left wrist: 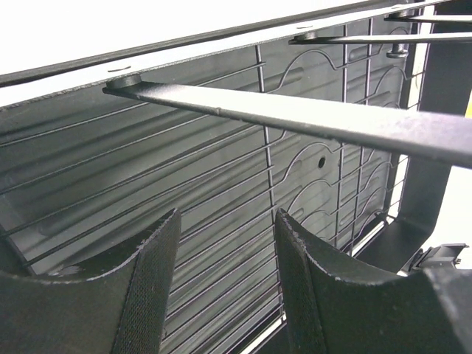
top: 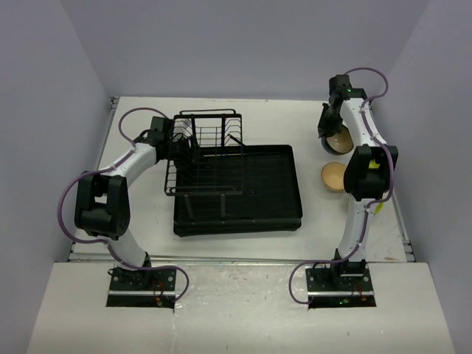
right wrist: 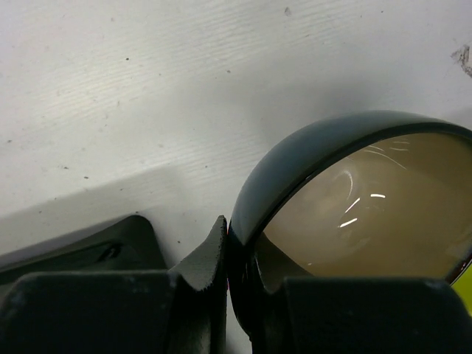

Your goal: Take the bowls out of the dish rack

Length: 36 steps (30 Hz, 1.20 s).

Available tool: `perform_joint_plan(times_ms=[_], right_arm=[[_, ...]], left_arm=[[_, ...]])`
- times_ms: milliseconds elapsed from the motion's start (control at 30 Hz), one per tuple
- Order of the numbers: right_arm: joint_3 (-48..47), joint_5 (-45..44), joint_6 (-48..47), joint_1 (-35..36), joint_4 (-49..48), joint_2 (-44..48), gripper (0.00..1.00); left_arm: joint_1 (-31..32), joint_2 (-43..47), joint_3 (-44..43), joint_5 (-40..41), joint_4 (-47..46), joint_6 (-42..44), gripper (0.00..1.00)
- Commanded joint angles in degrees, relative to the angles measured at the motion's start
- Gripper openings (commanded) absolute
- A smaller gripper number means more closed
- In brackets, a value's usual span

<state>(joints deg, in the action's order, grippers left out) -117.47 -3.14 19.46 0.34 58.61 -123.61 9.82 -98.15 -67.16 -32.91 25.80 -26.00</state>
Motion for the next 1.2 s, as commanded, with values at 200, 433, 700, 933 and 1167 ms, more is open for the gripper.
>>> perform_joint_plan(times_ms=[200, 433, 700, 933, 1167], right_arm=[[-5.6, -5.6, -0.4, 0.0, -1.4, -4.4, 0.00], [-2.7, -8.1, 1.4, 0.0, -2.7, -7.1, 0.00], [-2.1, -9.7, 0.9, -0.1, -2.9, -9.6, 0.00], [-1.8, -6.5, 0.8, -0.1, -3.6, -9.1, 0.30], [-2.0, -4.2, 0.8, -0.1, -3.1, -5.7, 0.54]], left_arm=[[1.5, -3.7, 2.6, -2.3, 3.7, -0.8, 0.56], [1.5, -3.7, 1.7, -2.5, 3.1, -1.2, 0.57], [1.5, -2.6, 2.7, -2.1, 3.0, -0.6, 0.60], [1.5, -1.3, 2.6, -1.1, 3.1, -0.5, 0.66], [1.5, -0.8, 2.0, 1.3, 3.8, -1.8, 0.67]])
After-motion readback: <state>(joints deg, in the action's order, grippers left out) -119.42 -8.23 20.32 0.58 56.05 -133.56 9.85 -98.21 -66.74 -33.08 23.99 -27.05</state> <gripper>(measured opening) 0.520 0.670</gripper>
